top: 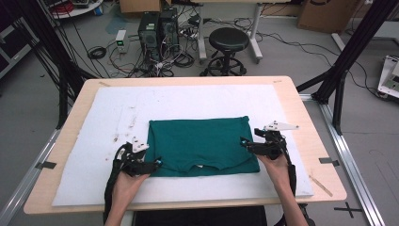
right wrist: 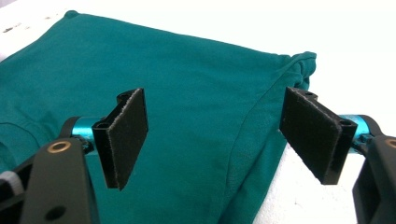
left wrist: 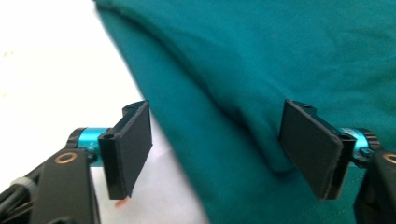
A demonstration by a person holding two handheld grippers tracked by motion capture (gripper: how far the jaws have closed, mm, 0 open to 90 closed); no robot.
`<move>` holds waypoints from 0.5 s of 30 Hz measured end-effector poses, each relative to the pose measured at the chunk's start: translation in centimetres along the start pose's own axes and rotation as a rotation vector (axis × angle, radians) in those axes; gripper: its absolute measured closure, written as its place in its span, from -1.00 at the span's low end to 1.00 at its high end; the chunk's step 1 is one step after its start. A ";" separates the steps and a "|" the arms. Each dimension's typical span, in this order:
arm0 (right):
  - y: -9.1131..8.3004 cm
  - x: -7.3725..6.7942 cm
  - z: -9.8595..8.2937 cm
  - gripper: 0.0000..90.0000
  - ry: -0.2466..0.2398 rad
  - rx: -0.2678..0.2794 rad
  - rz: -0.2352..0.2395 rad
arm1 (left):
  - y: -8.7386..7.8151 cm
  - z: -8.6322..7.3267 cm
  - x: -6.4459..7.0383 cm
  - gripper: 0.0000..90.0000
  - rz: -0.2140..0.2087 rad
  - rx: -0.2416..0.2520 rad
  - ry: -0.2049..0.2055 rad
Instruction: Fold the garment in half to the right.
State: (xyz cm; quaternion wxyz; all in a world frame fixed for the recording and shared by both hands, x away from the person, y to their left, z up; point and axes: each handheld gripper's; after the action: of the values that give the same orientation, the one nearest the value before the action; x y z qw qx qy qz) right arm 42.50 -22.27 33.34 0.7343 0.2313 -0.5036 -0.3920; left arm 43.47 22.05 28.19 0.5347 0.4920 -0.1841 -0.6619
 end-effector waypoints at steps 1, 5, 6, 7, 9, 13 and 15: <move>0.0 0.0 0.0 -0.46 0.000 -0.005 0.002 | 0.0 -0.1 0.0 -0.44 0.003 0.000 -0.006; 0.1 -0.2 0.0 -0.46 -0.005 -0.010 0.001 | -0.2 -0.6 -0.3 -0.44 -0.009 0.013 -0.054; 0.2 -0.2 0.0 -0.46 -0.007 -0.009 0.002 | -0.2 -0.7 -0.3 -0.44 -0.015 0.017 -0.064; 0.1 -0.2 0.0 -0.46 -0.007 -0.009 0.004 | -0.2 -0.8 -0.4 -0.43 -0.018 0.021 -0.067; 0.1 -0.2 0.0 -0.45 -0.006 -0.005 0.003 | -0.2 -0.8 -0.5 -0.43 -0.023 0.022 -0.068; -0.1 -0.2 0.1 -0.44 -0.005 0.005 -0.013 | -0.3 -0.9 -0.5 -0.39 -0.034 0.028 -0.069; -0.1 -0.2 0.1 -0.44 -0.004 0.008 -0.014 | -0.4 -0.9 -0.4 -0.32 -0.043 0.034 -0.066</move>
State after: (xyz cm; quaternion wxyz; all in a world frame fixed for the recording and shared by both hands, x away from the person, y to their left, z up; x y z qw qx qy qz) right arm 42.36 -22.12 33.18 0.7297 0.2368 -0.5050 -0.3956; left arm 44.03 22.75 27.66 0.5054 0.4831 -0.2021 -0.6858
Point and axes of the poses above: each handheld gripper's, and its own axes: y roughly forward along the jaws, z roughly out of its top, x roughly to its right, and after that the axes turned 12 degrees about x, right-handed
